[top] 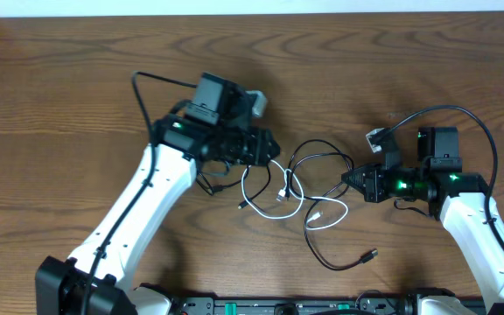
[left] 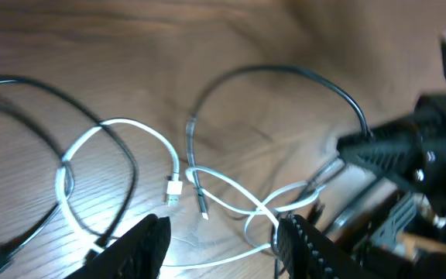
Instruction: Untangle cables
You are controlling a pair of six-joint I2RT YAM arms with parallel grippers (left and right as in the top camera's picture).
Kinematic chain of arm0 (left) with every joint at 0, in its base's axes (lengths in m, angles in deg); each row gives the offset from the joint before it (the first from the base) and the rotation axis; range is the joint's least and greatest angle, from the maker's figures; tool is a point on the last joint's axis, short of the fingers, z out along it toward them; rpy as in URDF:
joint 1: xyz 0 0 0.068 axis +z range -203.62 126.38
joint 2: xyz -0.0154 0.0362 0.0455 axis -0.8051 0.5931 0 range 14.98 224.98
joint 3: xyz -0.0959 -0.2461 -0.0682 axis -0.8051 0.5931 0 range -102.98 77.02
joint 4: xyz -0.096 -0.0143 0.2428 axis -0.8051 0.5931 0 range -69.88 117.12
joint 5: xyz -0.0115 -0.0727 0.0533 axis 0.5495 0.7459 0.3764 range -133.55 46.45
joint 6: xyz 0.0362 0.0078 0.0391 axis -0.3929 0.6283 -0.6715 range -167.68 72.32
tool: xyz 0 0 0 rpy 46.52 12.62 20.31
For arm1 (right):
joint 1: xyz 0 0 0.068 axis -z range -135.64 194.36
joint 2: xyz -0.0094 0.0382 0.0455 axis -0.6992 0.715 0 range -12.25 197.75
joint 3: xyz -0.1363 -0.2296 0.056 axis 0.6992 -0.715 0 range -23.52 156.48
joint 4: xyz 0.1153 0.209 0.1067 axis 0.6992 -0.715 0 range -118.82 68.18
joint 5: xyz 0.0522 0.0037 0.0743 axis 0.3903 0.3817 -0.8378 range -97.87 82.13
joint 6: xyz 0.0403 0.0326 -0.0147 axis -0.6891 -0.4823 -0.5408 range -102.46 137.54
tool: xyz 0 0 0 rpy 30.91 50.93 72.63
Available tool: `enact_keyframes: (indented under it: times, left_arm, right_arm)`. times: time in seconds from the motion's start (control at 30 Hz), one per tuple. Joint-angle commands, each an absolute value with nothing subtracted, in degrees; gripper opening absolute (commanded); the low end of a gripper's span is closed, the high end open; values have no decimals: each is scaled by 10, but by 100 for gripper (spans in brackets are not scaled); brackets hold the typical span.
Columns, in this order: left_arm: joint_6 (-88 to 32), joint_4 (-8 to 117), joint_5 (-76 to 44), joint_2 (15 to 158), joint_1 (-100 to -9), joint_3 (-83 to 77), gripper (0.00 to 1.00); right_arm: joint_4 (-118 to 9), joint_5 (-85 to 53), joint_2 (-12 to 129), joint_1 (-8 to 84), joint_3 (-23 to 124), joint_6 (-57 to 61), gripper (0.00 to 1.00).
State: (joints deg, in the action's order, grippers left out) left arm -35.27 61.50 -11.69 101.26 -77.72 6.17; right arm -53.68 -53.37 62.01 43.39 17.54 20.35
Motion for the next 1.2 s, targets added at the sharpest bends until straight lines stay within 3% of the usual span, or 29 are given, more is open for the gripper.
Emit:
enact_keyframes:
  times: [0.0,0.7,0.77,0.87,1.03,1.17]
  left_arm:
    - [-428,614,-105,1015,-822,49,50]
    - [-455,584,-161,1042,-888,59,50]
    - [-455,580,-161,1055,-888,59,40]
    - [-455,570,-161,1073,-888,59,8]
    - [-455,558,-163,1088,-886,59,8]
    - [-455,558,-191,1088,-883,59,7]
  right_arm:
    - [-535,-554,620,435,175,215,1]
    - [-542,-565,620,435,175,215,1]
    - [-544,-565,620,435,175,215,1]
    - [-544,-565,620,435,175,215,1]
    - [-550,-508,620,435,175,214,1]
    - [-585,-323,620,435,175,151,1]
